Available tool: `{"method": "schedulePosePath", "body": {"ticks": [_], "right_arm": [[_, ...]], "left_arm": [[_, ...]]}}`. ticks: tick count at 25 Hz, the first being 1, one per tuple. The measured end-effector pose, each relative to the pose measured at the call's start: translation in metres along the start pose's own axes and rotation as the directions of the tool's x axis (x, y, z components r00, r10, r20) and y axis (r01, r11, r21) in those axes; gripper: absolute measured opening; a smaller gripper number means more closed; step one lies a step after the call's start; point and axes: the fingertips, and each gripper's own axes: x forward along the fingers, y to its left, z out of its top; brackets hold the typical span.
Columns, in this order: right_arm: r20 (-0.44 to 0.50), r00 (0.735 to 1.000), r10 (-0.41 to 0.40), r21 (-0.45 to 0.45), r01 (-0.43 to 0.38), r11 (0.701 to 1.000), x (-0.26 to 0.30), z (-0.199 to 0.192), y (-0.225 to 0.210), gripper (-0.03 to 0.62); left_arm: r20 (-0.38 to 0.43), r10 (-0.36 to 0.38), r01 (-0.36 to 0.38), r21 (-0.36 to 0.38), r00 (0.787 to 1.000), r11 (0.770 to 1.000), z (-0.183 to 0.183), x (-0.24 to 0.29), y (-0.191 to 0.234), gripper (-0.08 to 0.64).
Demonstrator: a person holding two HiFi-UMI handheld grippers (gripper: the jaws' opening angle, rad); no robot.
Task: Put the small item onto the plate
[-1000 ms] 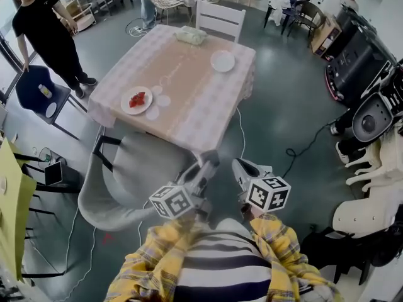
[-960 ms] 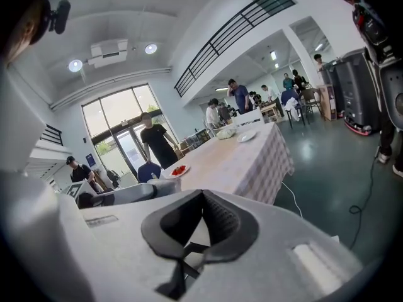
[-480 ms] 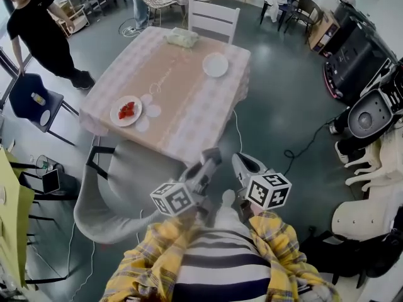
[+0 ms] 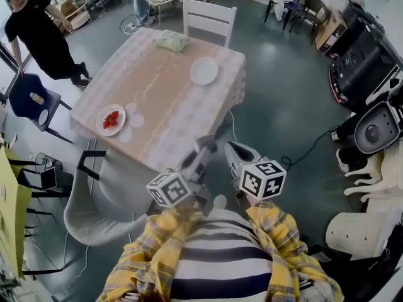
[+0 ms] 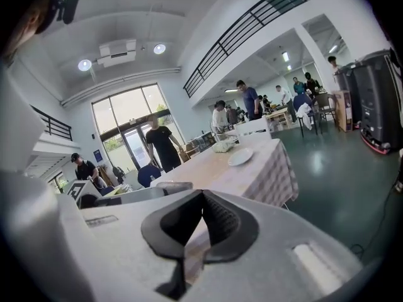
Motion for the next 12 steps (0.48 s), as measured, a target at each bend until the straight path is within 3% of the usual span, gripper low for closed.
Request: {"method": "schedulePosePath", "body": {"ticks": [12], "right_arm": [[-0.068, 0.995, 0.074, -0.059, -0.078, 0.995, 0.03, 0.018, -0.037, -0.003]], "left_arm": [[0.087, 0.07, -0.07, 0.001, 0.994, 0.998, 0.014, 0.051, 0.017, 0.086]]}}
